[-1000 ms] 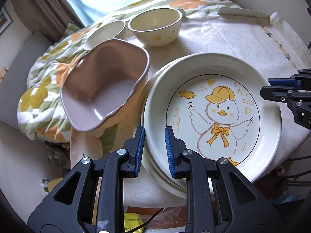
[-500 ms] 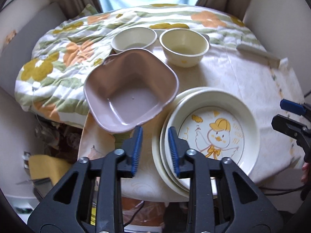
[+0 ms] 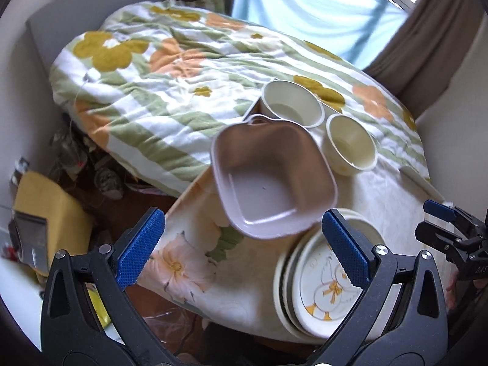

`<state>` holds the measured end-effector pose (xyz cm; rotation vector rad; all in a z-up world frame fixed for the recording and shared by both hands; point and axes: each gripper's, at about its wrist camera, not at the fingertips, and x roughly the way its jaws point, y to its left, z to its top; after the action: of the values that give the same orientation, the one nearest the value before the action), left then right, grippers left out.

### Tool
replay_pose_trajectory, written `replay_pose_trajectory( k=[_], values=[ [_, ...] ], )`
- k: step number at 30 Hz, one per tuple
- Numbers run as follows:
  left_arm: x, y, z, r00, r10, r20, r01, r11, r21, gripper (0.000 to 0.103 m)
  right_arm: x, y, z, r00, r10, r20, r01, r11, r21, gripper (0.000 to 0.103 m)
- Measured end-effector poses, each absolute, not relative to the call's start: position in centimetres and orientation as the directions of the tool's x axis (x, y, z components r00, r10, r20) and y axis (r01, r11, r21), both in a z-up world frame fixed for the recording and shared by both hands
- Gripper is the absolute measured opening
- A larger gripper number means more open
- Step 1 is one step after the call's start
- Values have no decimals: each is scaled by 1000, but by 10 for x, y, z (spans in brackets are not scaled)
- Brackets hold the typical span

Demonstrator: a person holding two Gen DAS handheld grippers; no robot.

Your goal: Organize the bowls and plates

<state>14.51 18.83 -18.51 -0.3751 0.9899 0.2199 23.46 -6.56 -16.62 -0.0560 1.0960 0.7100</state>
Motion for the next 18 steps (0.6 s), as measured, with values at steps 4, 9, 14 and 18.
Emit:
replay_pose_trajectory(
  k=[4,9,14,18],
  values=[
    [165,205,-213,500,-34,-865,-385,886,-257,102,266,-25,-188,191,472,-861,-565,770,296,102],
    [190,211,-250,451,-96,-887,-405,864,-299,86,294,14,-225,82,478,-875,-574,740,351,101],
    [211,208,-278,399,-128,-908,-393,871,-295,60,309,34,-256,5,465,-885,-571,728,379,66],
    [220,208,-289,393,-135,-910,-387,873,-297,42,312,40,-266,-10,461,-887,-578,721,381,44]
  ],
)
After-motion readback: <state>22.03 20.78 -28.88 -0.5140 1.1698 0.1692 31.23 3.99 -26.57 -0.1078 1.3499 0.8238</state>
